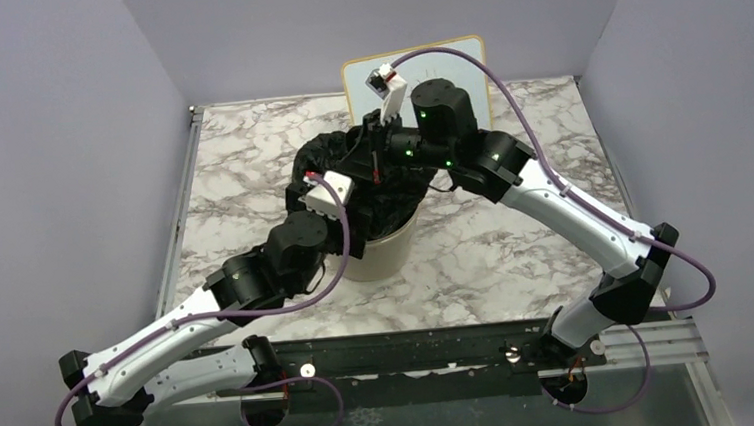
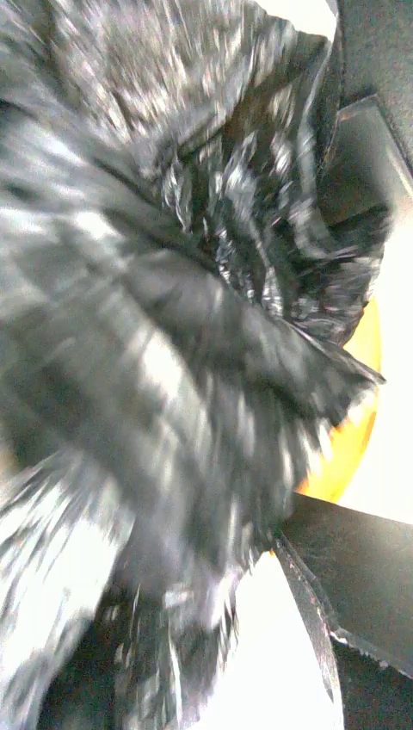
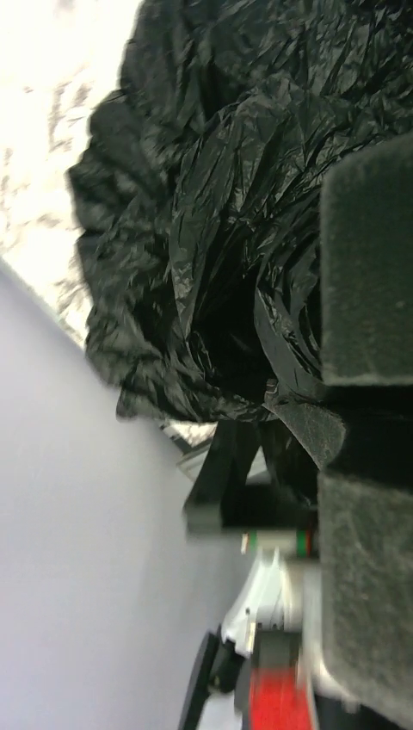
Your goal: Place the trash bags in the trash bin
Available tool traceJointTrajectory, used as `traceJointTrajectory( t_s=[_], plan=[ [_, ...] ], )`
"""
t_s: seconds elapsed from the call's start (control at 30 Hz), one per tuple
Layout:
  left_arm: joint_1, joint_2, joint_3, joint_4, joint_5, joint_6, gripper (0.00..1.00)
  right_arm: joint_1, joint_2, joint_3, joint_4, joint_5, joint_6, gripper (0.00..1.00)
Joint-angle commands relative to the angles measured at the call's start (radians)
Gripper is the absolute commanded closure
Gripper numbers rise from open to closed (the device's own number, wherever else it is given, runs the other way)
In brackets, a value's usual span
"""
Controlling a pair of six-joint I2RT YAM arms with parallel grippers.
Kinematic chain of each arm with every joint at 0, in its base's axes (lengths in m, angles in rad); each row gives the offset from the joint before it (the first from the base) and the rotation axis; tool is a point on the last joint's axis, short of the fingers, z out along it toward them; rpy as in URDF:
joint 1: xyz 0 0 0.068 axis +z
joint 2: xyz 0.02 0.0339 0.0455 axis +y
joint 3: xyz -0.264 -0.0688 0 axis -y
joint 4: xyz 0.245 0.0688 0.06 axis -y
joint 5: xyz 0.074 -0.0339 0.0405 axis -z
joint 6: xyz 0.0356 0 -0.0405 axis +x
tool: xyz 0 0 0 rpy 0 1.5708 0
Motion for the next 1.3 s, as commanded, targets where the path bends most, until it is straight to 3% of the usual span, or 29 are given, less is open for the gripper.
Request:
traceJointTrajectory(
  t_s=[0.0, 0.13, 0.27, 0.4, 0.53, 0.67, 0.77, 0.87, 0.93, 1.1, 1.27],
  plan=[
    [0.004, -0.063, 0.082, -0.065, 0.009, -0.077, 0.01, 0.001, 0.000, -0.057, -0.012, 0.095, 0.016, 0.99],
    [0.004, -0.031, 0.162, -0.191, -0.018, -0.107, 0.01, 0.001, -0.019, -0.078, 0.027, 0.093, 0.018, 0.99],
    [0.004, -0.019, 0.193, -0.253, -0.102, -0.149, 0.01, 0.001, 0.022, -0.047, -0.064, 0.210, -0.026, 0.99],
    [0.004, -0.030, 0.233, -0.290, -0.147, -0.166, 0.01, 0.001, 0.076, -0.095, -0.106, 0.208, -0.052, 0.99],
    [0.004, -0.035, 0.258, -0.313, 0.005, -0.094, 0.01, 0.001, 0.100, -0.114, -0.124, 0.307, -0.042, 0.99],
    [0.004, -0.027, 0.297, -0.410, -0.067, -0.146, 0.01, 0.001, 0.073, -0.099, -0.131, 0.408, -0.061, 1.00],
    [0.004, -0.055, 0.300, -0.408, -0.093, -0.155, 0.07, 0.001, 0.089, -0.054, -0.204, 0.431, -0.087, 1.00],
    [0.004, -0.070, 0.327, -0.407, -0.118, -0.164, 0.07, 0.001, 0.118, -0.062, -0.259, 0.516, -0.099, 1.00],
    [0.004, -0.068, 0.340, -0.406, -0.136, -0.161, 0.06, 0.001, 0.127, -0.086, -0.256, 0.493, -0.105, 1.00],
    [0.004, 0.024, 0.370, -0.462, -0.127, -0.166, 0.02, 0.003, 0.122, -0.179, -0.141, 0.217, -0.136, 1.00],
    [0.033, 0.184, 0.459, -0.561, -0.100, -0.196, 0.01, 0.004, 0.146, -0.160, -0.186, 0.291, -0.133, 1.00]
  ],
)
